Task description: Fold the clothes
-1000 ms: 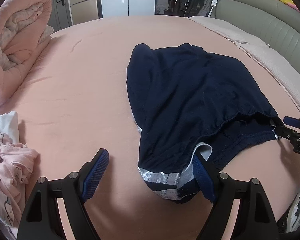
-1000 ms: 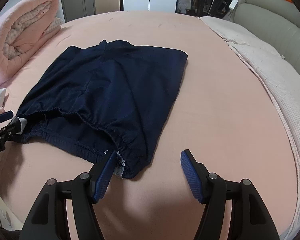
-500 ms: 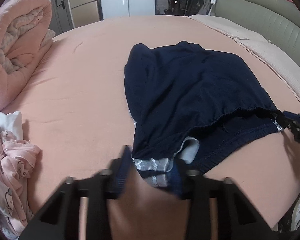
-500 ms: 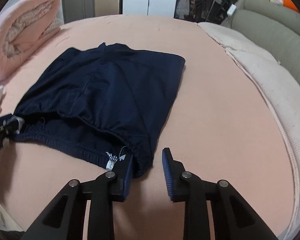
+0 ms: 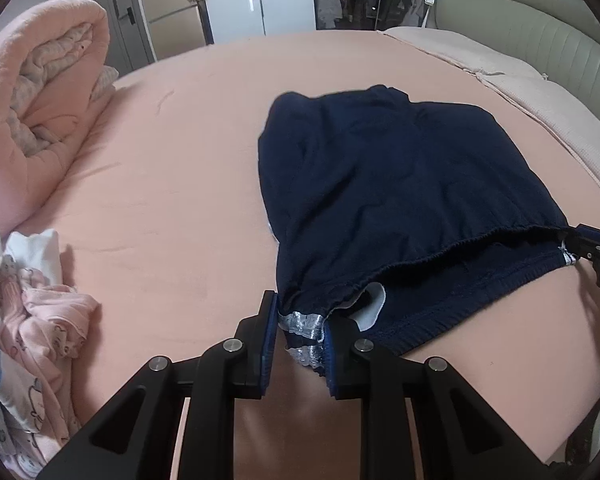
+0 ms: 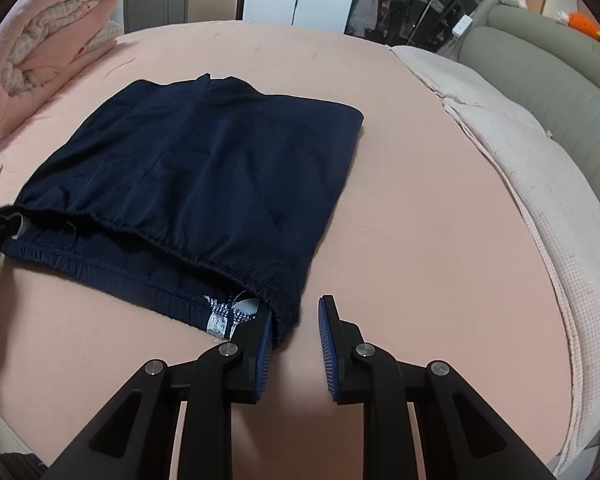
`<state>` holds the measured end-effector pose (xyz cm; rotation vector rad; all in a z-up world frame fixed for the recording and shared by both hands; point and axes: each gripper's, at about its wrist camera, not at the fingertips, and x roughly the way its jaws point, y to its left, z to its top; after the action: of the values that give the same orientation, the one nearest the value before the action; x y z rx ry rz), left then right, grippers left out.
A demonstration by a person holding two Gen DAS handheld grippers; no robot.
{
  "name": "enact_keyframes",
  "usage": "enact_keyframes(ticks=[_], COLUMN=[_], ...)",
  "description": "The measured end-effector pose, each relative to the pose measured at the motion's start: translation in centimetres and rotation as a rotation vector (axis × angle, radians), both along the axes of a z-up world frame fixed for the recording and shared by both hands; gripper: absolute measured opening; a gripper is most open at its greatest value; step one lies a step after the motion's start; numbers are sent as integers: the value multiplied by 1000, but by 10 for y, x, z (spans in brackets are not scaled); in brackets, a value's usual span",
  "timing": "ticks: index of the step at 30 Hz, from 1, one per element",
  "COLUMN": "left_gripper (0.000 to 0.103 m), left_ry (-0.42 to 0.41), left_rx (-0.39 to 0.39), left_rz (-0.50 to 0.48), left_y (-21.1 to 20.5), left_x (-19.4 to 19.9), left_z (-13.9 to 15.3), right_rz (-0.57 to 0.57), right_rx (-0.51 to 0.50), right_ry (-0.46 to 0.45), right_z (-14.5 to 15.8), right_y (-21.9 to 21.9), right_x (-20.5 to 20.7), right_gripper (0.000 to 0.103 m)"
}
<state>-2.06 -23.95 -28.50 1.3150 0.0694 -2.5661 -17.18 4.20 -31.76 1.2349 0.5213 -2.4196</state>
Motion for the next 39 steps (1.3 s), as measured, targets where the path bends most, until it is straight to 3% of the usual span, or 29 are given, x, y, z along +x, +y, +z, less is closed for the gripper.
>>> enact_keyframes(ticks=[8, 24, 34, 38, 39], left_gripper=[19, 20, 23, 26, 32], left_ry=[-14, -9, 49, 93, 100], left_rx=[-52, -58, 67, 49, 43], left_rz=[-28, -47, -12, -37, -42], left_y=[4, -1, -16, -12, -12], left_x=[8, 13, 13, 14, 13], left_z=[-2, -5, 12, 28, 31], right_rz=[-8, -24, -50, -41, -33], right_rx=[-9, -15, -32, -34, -43], right_ry=[-31, -64, -77, -79, -76], right_z=[0, 3, 7, 12, 15], right_y=[7, 11, 14, 12, 11], right_x=[6, 11, 9, 12, 13], right_gripper=[20, 20, 36, 43, 45])
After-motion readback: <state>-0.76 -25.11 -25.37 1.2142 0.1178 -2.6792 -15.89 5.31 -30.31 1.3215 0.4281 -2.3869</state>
